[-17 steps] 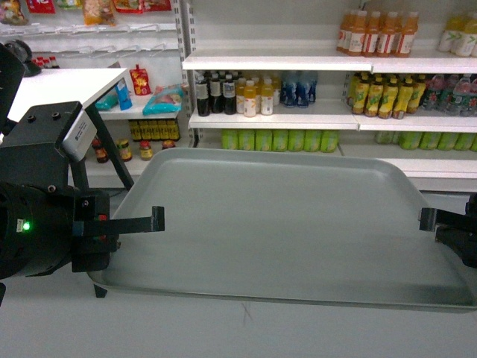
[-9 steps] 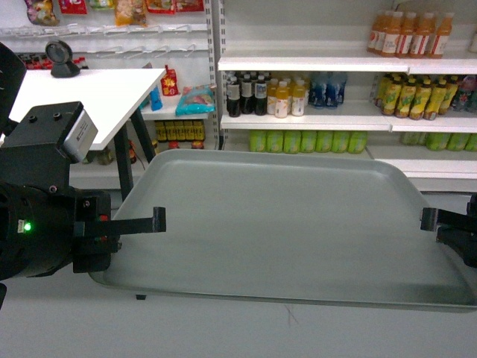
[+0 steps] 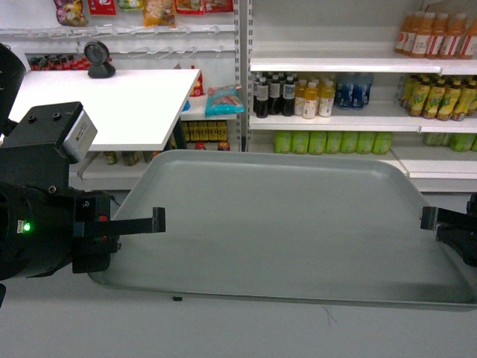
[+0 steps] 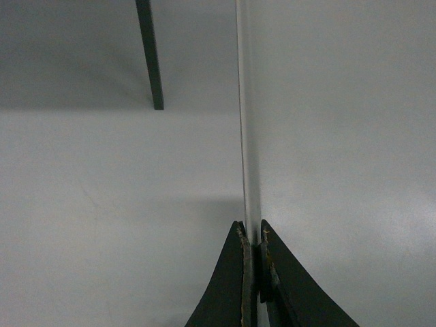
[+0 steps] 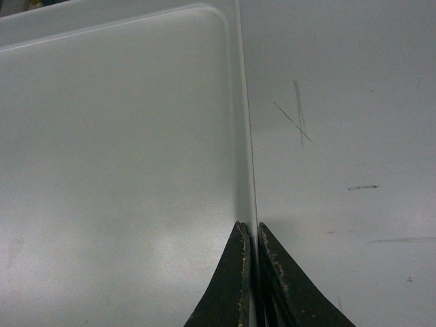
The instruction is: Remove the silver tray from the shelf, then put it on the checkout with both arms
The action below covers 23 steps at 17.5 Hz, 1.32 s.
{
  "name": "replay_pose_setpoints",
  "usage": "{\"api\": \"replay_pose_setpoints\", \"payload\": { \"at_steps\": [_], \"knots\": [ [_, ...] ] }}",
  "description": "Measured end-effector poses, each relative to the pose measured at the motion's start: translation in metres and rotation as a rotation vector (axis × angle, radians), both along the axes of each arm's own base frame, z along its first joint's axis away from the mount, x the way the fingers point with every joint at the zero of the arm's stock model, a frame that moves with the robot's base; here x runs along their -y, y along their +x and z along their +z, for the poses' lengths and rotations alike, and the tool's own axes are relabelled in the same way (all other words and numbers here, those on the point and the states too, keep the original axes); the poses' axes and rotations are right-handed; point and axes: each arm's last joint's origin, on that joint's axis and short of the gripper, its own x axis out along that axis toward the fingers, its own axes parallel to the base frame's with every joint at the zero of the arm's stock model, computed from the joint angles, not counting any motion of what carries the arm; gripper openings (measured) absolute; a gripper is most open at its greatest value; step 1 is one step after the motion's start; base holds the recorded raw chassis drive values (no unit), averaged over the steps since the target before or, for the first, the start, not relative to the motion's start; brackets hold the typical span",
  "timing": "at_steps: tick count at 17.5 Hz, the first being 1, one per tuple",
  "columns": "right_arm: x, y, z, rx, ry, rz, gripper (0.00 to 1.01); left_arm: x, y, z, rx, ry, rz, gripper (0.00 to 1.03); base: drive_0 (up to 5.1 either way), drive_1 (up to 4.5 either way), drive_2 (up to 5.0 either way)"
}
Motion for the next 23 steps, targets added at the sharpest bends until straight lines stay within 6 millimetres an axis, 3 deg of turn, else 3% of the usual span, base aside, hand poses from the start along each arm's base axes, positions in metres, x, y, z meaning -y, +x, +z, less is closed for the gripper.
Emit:
{"api": "replay_pose_setpoints", "payload": {
  "at_steps": [23],
  "knots": [
    [-0.0001,-0.0004,-0.0005,-0.004,0.000,0.000,0.03,0.0001,0.0001,0.0002,0.002,-0.001,-0.001,0.03,-5.0,2.46,2.5]
  ]
}}
